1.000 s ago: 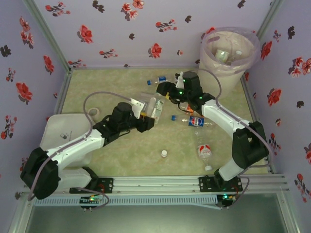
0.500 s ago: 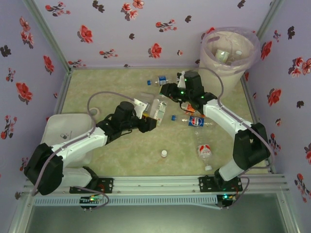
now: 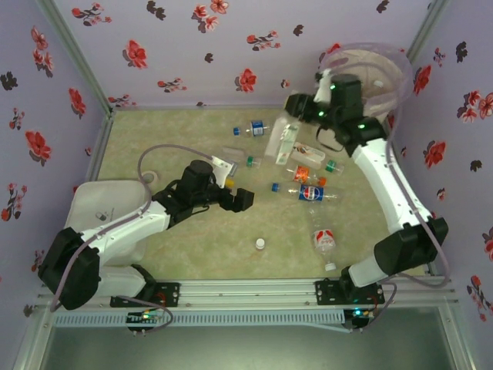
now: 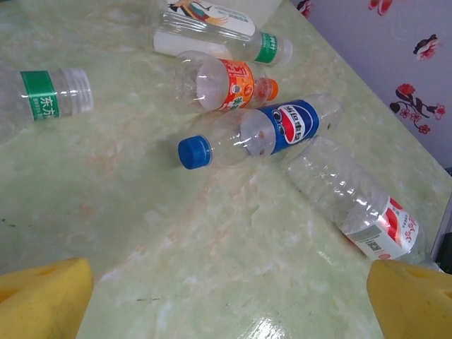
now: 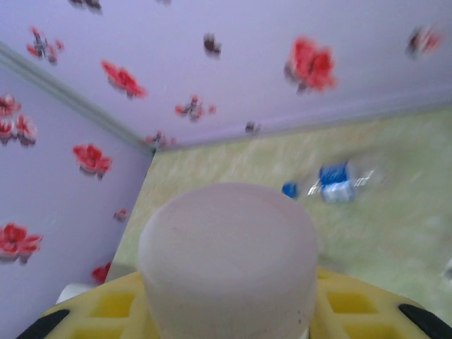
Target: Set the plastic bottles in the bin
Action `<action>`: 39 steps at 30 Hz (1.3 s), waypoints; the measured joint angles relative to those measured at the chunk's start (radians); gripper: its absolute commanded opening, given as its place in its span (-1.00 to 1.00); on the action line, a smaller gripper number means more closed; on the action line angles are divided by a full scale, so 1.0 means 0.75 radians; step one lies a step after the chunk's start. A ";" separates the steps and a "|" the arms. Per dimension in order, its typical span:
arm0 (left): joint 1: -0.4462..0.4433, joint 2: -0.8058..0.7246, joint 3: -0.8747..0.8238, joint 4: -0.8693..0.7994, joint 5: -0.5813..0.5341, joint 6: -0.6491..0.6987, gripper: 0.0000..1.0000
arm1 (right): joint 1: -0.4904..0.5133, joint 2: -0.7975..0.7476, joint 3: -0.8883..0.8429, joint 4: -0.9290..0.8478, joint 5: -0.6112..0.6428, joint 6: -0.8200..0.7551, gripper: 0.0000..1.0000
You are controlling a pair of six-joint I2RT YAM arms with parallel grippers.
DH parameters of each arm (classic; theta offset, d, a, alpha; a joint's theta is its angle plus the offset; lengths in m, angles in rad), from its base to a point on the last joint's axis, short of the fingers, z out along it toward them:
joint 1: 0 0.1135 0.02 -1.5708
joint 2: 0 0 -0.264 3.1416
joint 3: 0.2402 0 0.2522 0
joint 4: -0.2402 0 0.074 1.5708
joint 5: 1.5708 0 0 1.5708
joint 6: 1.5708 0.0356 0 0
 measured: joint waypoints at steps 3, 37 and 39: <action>0.002 0.006 0.000 -0.008 -0.008 0.001 1.00 | -0.079 -0.016 0.164 -0.058 0.076 -0.109 -1.00; 0.003 0.013 0.017 -0.178 -0.186 -0.070 0.99 | -0.489 0.975 1.269 -0.398 0.397 -0.392 -1.00; 0.003 0.013 0.017 -0.179 -0.186 -0.070 1.00 | -0.489 1.013 1.269 -0.426 0.377 -0.380 -0.78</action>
